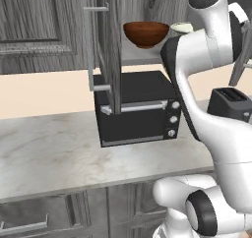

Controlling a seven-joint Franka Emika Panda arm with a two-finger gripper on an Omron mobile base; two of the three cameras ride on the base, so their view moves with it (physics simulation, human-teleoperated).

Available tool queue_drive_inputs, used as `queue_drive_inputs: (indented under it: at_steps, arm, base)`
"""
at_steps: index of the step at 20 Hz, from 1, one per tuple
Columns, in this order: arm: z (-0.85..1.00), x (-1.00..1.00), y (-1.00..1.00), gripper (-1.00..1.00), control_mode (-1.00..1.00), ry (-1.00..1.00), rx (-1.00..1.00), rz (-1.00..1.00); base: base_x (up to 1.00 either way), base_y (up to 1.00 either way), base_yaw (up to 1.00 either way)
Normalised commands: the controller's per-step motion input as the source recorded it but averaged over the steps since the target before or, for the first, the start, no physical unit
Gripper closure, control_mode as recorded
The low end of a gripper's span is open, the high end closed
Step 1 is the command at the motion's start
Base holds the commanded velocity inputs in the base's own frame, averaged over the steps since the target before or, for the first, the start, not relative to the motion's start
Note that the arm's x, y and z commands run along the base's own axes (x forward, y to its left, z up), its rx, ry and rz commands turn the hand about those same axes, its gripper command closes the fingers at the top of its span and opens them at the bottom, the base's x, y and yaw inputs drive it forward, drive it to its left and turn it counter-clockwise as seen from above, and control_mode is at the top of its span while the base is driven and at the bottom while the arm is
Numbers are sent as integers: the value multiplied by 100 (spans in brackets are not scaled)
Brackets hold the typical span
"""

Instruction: Move the bowls from the cabinet to the plates on the dining table.

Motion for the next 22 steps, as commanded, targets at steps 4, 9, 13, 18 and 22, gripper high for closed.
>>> queue_drive_inputs:
  at_steps: [4,9,13,18,22]
  arm:
    - [0,9,-9,-100,-100,0,-18,-2]
    - [6,-1,-6,-100,-100,0,-10,-2]
    - [3,-4,-16,-100,-100,1,-7,-5]
    - [3,0,-23,-100,-100,7,-6,-6]
    - [-1,3,-5,-100,-100,17,-1,-7]
  base:
    - [0,0,0]
    - [0,0,0]
    - [0,0,0]
    - [0,0,0]
    - [0,0,0]
